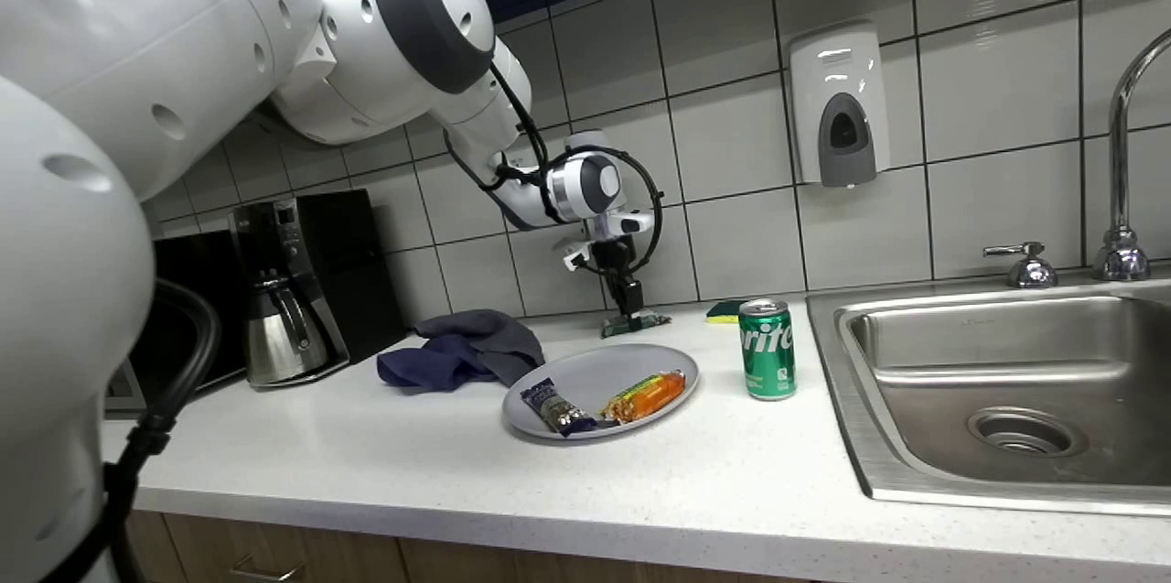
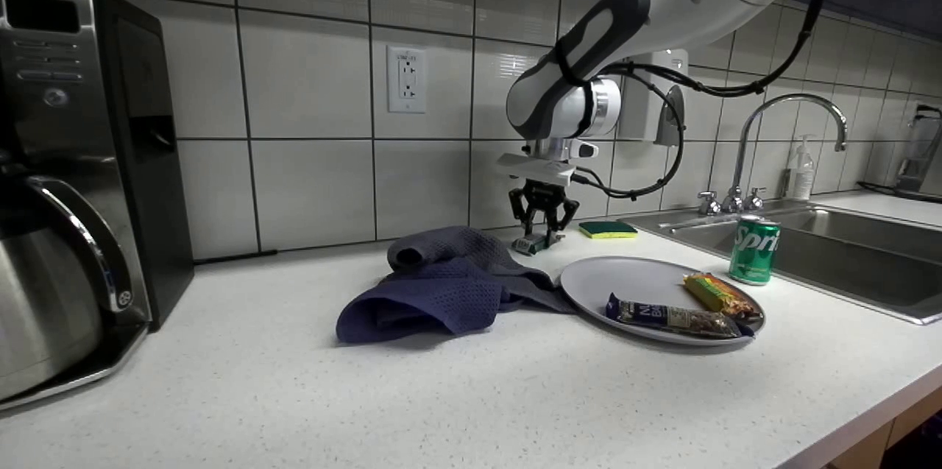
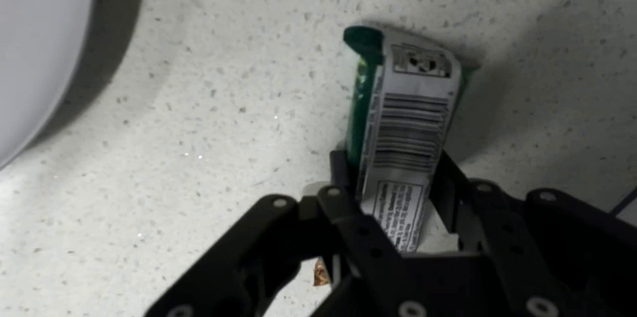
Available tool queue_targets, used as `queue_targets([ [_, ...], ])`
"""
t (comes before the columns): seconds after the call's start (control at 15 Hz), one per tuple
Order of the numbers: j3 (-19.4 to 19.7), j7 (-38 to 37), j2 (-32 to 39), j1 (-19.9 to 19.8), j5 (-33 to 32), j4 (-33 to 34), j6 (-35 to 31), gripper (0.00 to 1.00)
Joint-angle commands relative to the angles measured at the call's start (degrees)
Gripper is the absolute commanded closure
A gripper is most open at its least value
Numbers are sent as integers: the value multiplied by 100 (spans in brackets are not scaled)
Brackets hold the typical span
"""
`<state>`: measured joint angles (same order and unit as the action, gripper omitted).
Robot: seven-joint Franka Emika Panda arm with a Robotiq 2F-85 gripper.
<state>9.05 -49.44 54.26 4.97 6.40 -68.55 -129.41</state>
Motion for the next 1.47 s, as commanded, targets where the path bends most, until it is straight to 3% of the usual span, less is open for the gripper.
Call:
queue_targets([
  [0.0,-64,-12,-35,-66,-84,129,185,83],
  [0.53,16,653,-582,19,-519,-693,-4,83],
  [1.4,22,1583,-2198,175,-1105,-3067,-604,83],
])
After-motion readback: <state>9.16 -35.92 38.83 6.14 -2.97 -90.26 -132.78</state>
